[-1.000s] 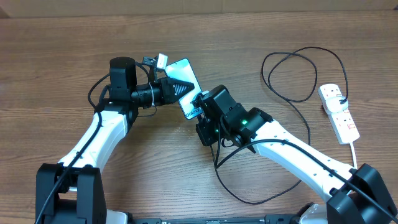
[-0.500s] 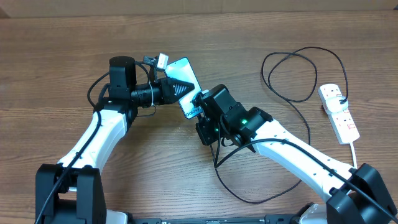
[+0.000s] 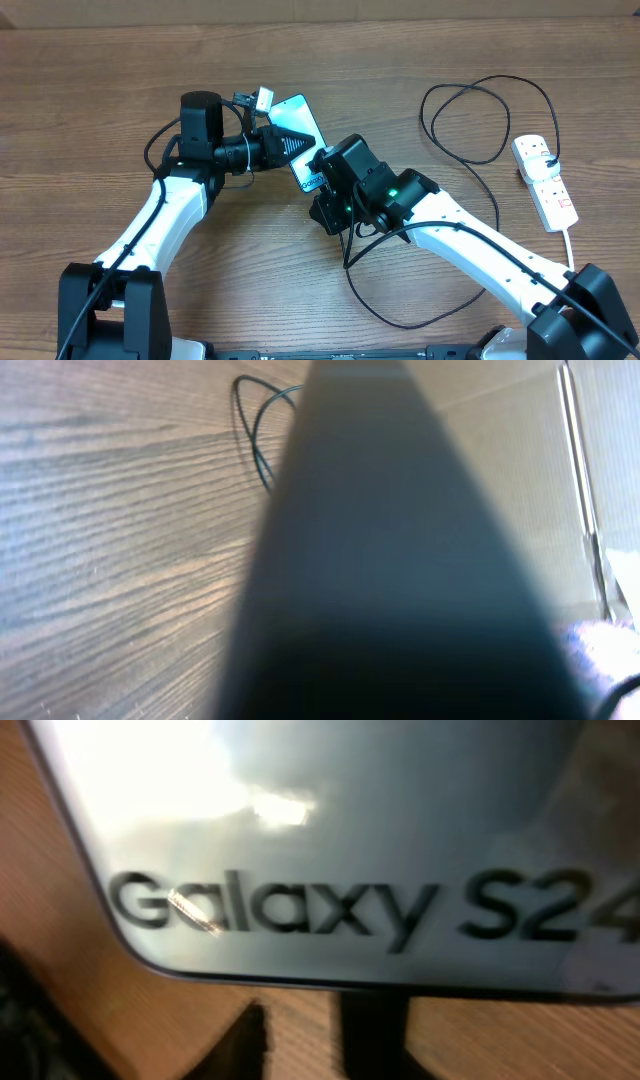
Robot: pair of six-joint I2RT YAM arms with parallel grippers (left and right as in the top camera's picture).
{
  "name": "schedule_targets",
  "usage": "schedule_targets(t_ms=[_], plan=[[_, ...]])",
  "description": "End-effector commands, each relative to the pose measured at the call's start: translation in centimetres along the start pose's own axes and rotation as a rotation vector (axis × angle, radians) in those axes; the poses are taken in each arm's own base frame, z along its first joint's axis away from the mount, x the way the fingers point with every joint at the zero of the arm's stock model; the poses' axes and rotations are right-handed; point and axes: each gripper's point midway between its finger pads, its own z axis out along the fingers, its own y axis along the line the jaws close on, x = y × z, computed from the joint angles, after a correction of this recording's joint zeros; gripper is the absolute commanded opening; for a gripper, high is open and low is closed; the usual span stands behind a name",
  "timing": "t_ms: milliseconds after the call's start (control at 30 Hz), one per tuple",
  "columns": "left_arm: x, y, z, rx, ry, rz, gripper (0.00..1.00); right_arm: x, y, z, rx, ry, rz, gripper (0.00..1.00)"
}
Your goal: Plug charger to phone and switch on socket
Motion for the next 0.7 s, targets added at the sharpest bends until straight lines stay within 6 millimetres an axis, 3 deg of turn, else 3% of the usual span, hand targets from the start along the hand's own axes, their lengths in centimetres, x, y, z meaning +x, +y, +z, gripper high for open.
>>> schedule_targets(t_ms=[0,167,300,433,500,667], plan=[[2.1,0.0,0.6,0.012,0.058,-0.093,0.04,-4.1,1.7,-2.6,-0.042,-0.118,-0.034,0.4],[0.8,2.2,0.4,-0.107,-0.027,-0.168,0.04,-4.5,0.9,-5.1,0.023,-0.137,-0.02,0.66],[2.0,1.4,1.6,-0.101,0.015,-0.156,0.04,-6.2,-3.6,-9.5,0.287,-0.242,0.023,0.89],[4.7,0.7,3.2,-0.123,0.109,-0.109,0.04,-5.0,-7.8,-12.9,0.453,-0.249,0.105,1.0],[6.1,0.8,3.5,-0.167,0.161,-0.076,0.04,-3.6,-9.5,-13.9,0.481,-0.225,0.205,1.0],[6.6,3.3,1.4,-0.455,0.234,0.045,0.04,-0.9,-12.7,-15.0,0.508,-0.167,0.438,1.0]])
